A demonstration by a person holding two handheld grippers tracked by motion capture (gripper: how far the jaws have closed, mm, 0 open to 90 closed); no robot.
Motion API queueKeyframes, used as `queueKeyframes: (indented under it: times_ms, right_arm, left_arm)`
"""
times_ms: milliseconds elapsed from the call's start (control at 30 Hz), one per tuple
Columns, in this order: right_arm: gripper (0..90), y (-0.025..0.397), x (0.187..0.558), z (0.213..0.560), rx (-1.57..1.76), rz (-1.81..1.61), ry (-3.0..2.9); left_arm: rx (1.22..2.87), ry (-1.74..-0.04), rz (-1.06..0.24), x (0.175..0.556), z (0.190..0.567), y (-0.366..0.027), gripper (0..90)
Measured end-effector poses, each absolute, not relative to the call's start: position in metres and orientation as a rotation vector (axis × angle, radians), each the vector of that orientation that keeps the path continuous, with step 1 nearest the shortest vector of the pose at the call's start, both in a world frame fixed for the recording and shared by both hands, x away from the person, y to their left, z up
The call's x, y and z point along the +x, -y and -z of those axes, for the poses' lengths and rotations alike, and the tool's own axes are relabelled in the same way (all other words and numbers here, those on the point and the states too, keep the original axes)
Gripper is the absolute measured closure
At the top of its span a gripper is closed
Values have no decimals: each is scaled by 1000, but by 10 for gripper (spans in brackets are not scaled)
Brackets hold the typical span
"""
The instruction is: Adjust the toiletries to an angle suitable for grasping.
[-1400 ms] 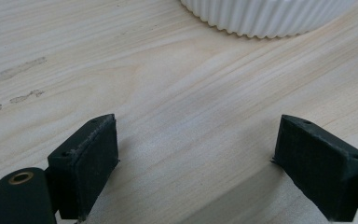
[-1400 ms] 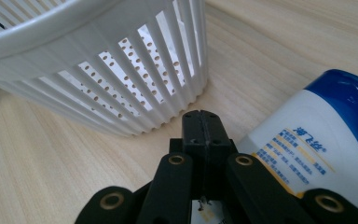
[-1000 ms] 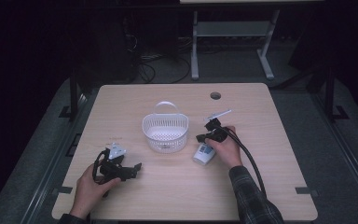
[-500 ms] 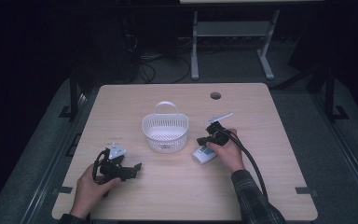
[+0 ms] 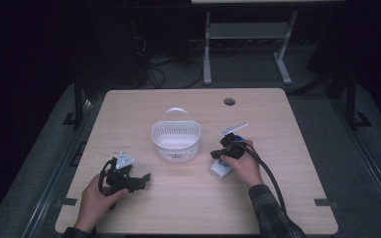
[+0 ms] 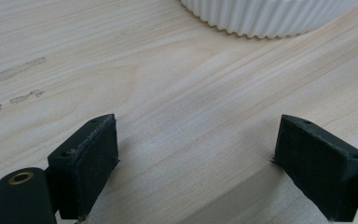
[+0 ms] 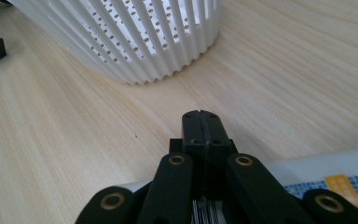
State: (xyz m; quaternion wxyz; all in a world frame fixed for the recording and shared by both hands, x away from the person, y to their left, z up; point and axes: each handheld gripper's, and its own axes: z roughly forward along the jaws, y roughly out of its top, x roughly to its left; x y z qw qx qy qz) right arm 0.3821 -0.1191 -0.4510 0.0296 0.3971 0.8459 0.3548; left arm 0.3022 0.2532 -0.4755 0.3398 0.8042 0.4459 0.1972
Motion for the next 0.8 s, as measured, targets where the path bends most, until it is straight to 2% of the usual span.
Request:
queueKeyframes:
  times_ms: [800]
  right_arm:
    - [900, 171, 357, 453, 1320, -1105, -2529]
  left_arm:
    - [2089, -1160, -514, 302, 476, -253, 126]
